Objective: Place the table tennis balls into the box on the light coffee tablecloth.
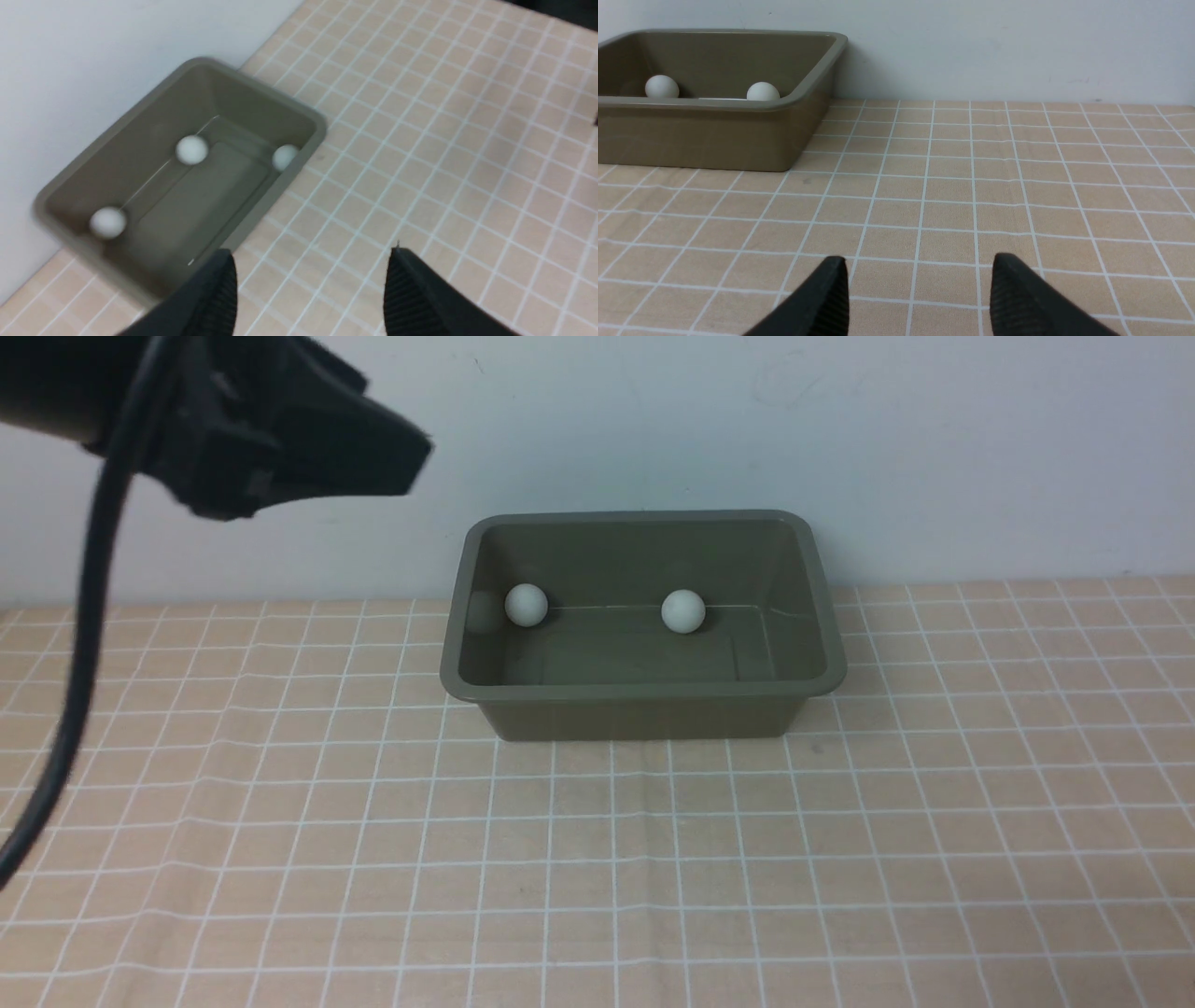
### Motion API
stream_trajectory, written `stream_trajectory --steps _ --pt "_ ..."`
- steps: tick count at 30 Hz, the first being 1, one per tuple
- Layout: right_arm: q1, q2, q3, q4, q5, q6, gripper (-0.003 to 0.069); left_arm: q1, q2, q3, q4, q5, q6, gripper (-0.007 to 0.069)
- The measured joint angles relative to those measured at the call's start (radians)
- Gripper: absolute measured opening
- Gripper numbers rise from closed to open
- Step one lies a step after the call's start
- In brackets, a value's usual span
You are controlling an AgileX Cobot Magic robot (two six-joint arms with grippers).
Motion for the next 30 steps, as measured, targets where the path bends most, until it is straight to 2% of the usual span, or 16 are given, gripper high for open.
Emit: stream_trajectory --steps 1,2,8,10,12,15,21,25,30 --pt "0.0 0.0 0.0 0.0 0.0 0.0 0.0383 0.048 -0.05 0.041 0.016 -0.005 -0.021 0.0351" --pt "0.0 0.0 0.0 0.0 0.0 0.0 0.0383 0.055 -0.063 0.046 0.018 -0.006 -0.023 0.0351" --pt "0.0 0.0 0.0 0.0 0.0 0.0 0.0383 0.304 -0.233 0.216 0.023 -0.009 -0.055 0.0351" --pt "0.0 0.0 0.0 0.0 0.0 0.0 0.0383 0.419 -0.286 0.289 0.027 -0.033 -0.056 0.0351" --pt "0.0 0.0 0.0 0.0 0.0 0.0 0.0383 0.466 -0.329 0.371 0.035 -0.087 -0.056 0.0351" --pt "0.0 0.0 0.0 0.0 0.0 0.0 0.0383 0.486 -0.401 0.507 0.056 -0.214 -0.058 0.0351" --pt "0.0 0.0 0.0 0.0 0.0 0.0 0.0383 0.454 -0.592 0.872 0.017 -0.615 -0.066 0.0351" --pt "0.0 0.0 0.0 0.0 0.0 0.0 0.0383 0.454 -0.692 1.02 0.0 -0.71 -0.071 0.0351" --pt "0.0 0.0 0.0 0.0 0.0 0.0 0.0383 0.454 -0.879 1.155 0.013 -0.739 -0.064 0.0351"
